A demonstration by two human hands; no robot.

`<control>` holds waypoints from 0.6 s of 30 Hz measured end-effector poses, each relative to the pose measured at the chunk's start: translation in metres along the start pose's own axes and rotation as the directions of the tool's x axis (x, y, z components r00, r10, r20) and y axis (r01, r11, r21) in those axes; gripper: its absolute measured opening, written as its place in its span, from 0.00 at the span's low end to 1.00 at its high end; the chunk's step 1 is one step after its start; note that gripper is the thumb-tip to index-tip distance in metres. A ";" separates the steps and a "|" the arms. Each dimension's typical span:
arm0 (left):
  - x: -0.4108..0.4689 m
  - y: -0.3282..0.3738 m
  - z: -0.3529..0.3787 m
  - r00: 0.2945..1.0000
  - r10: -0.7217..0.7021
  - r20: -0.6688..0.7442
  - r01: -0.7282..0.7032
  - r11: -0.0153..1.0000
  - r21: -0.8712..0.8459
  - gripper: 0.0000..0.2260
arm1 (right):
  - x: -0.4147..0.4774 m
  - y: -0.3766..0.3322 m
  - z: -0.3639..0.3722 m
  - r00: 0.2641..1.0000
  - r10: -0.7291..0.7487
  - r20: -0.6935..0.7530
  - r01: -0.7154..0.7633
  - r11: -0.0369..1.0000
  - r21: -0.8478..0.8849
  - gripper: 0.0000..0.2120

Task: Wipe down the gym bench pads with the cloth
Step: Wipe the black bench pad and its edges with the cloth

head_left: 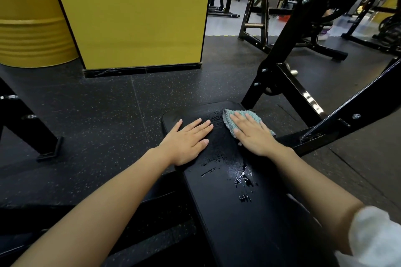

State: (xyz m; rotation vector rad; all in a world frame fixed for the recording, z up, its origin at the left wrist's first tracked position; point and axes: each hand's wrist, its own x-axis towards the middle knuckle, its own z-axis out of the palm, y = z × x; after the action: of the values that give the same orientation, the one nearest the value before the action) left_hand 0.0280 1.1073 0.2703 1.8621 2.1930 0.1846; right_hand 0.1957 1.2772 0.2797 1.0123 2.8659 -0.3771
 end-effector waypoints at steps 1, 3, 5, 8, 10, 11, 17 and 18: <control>0.000 0.000 0.000 1.000 0.001 0.000 -0.001 1.000 -0.001 0.23 | 0.005 -0.001 0.000 1.000 0.009 -0.002 -0.009 1.000 -0.003 0.24; 0.000 0.000 0.000 1.000 0.003 -0.001 -0.003 1.000 -0.006 0.23 | 0.006 -0.003 0.001 1.000 0.016 -0.011 -0.017 1.000 -0.007 0.24; 0.000 0.000 -0.001 1.000 0.004 -0.001 -0.004 1.000 -0.013 0.23 | -0.001 -0.005 0.004 1.000 0.002 -0.023 -0.003 1.000 -0.016 0.24; 0.000 -0.001 0.000 1.000 0.005 -0.002 -0.005 1.000 -0.017 0.23 | -0.021 -0.009 0.008 0.999 -0.043 -0.024 0.042 0.999 -0.021 0.24; 0.000 -0.002 0.000 1.000 0.005 -0.007 -0.005 1.000 -0.017 0.23 | -0.040 -0.012 0.011 0.996 -0.087 -0.021 0.087 0.996 -0.010 0.24; 0.001 -0.002 0.001 1.000 0.007 -0.008 -0.007 1.000 -0.017 0.23 | -0.050 -0.014 0.014 0.994 -0.109 -0.020 0.109 0.994 0.001 0.24; 0.002 -0.003 0.002 1.000 0.011 -0.017 -0.011 1.000 -0.016 0.23 | -0.121 -0.031 0.024 0.978 -0.206 0.019 0.206 0.978 0.034 0.29; 0.002 -0.003 0.002 1.000 0.011 -0.017 -0.011 1.000 -0.013 0.23 | -0.128 -0.033 0.025 0.976 -0.216 0.021 0.215 0.976 0.031 0.30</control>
State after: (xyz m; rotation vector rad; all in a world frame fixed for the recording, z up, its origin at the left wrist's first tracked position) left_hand 0.0257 1.1085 0.2671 1.8727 2.1878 0.2176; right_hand 0.2744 1.1681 0.2821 0.6963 2.9644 -0.4431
